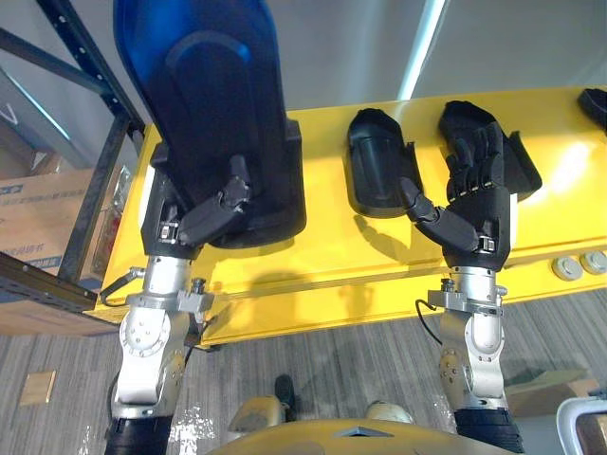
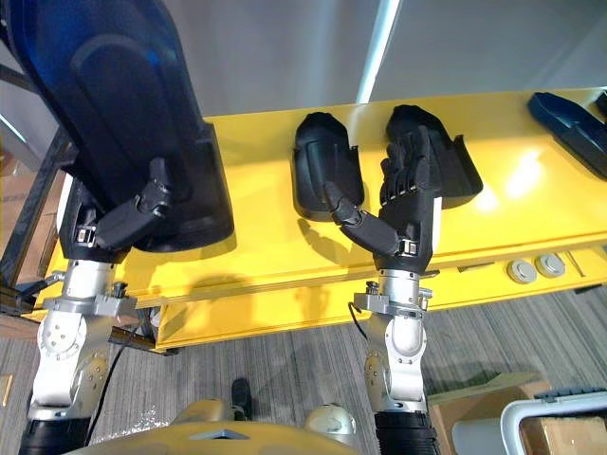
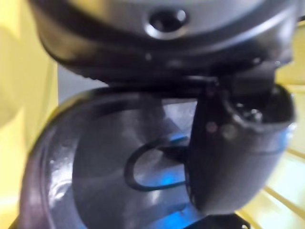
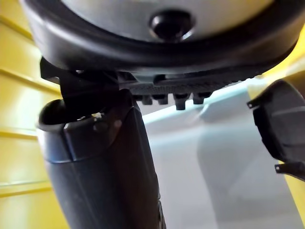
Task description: Walk over and take three plastic housings, then place them on the shelf
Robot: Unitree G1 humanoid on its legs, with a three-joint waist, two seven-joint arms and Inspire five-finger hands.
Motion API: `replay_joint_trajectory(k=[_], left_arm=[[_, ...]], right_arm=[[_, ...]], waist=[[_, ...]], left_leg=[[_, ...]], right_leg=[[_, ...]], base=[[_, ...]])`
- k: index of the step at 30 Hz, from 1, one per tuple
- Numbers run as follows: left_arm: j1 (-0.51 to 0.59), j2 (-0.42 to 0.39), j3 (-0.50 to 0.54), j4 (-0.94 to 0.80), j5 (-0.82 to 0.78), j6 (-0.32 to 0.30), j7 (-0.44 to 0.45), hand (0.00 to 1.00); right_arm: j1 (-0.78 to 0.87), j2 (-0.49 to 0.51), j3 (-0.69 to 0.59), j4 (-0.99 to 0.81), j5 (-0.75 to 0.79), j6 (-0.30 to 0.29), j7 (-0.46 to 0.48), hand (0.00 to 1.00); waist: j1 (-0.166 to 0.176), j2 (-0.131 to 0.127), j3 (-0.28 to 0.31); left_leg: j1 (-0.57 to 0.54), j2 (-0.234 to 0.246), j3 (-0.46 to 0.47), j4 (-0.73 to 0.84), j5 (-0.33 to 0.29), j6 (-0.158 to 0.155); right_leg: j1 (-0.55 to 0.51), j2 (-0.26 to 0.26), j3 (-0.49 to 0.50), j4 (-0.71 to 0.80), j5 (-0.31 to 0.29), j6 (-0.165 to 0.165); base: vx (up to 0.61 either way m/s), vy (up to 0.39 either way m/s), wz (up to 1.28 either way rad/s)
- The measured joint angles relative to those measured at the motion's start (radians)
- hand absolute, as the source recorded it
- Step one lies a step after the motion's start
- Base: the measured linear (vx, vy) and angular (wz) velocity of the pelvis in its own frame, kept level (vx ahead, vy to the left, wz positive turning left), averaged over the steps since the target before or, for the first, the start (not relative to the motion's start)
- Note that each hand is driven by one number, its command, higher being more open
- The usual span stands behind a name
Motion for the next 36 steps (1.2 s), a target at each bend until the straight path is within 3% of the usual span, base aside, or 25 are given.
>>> replay_joint_trajectory(k=[5, 10, 16, 25, 36], left_arm=[[-0.004, -0.01, -0.022, 0.032, 0.045, 0.09, 0.068, 0.0], [0.011, -0.008, -0.013, 0.059, 0.059, 0.155, 0.101, 0.0], [-0.067, 0.028, 0.014, 0.302, 0.053, 0.278, 0.098, 0.0], [-0.408, 0.193, -0.01, 0.731, -0.035, 0.31, 0.016, 0.0], [-0.681, 0.25, -0.097, 1.011, -0.127, 0.344, -0.031, 0.0]], right_arm=[[-0.02, -0.026, -0.072, -0.01, 0.0, 0.005, 0.028, 1.0], [-0.033, -0.091, -0.082, -0.038, -0.02, 0.005, 0.054, 1.0], [-0.063, -0.101, -0.05, -0.06, -0.021, 0.005, 0.089, 1.0], [-0.099, -0.171, 0.024, -0.063, -0.018, 0.057, 0.142, 1.0], [-0.185, -0.176, 0.09, -0.063, 0.005, 0.108, 0.201, 1.0]], waist=[[-0.003, 0.013, -0.006], [0.0, 0.021, -0.01], [-0.02, 0.043, -0.02], [-0.037, 0.045, -0.019], [-0.06, 0.045, 0.013]], left_leg=[[-0.01, 0.012, -0.058, -0.036, 0.042, -0.022], [0.028, 0.022, -0.057, -0.114, 0.089, -0.036], [0.036, 0.029, -0.034, -0.18, 0.135, -0.037], [0.018, 0.031, 0.014, -0.181, 0.149, -0.031], [0.002, 0.043, 0.061, -0.181, 0.159, -0.032]], right_leg=[[0.011, 0.027, -0.009, -0.011, 0.002, 0.002], [0.007, 0.042, 0.003, -0.003, -0.005, -0.006], [-0.036, 0.047, 0.031, 0.025, -0.004, 0.002], [-0.089, 0.043, 0.09, 0.04, 0.015, 0.025], [-0.13, 0.054, 0.139, 0.038, 0.042, 0.02]], base=[[0.0, -0.063, 0.33], [-0.06, -0.043, -0.01], [-0.1, 0.013, -0.09], [-0.05, 0.032, -0.16], [-0.01, 0.015, -0.12]])
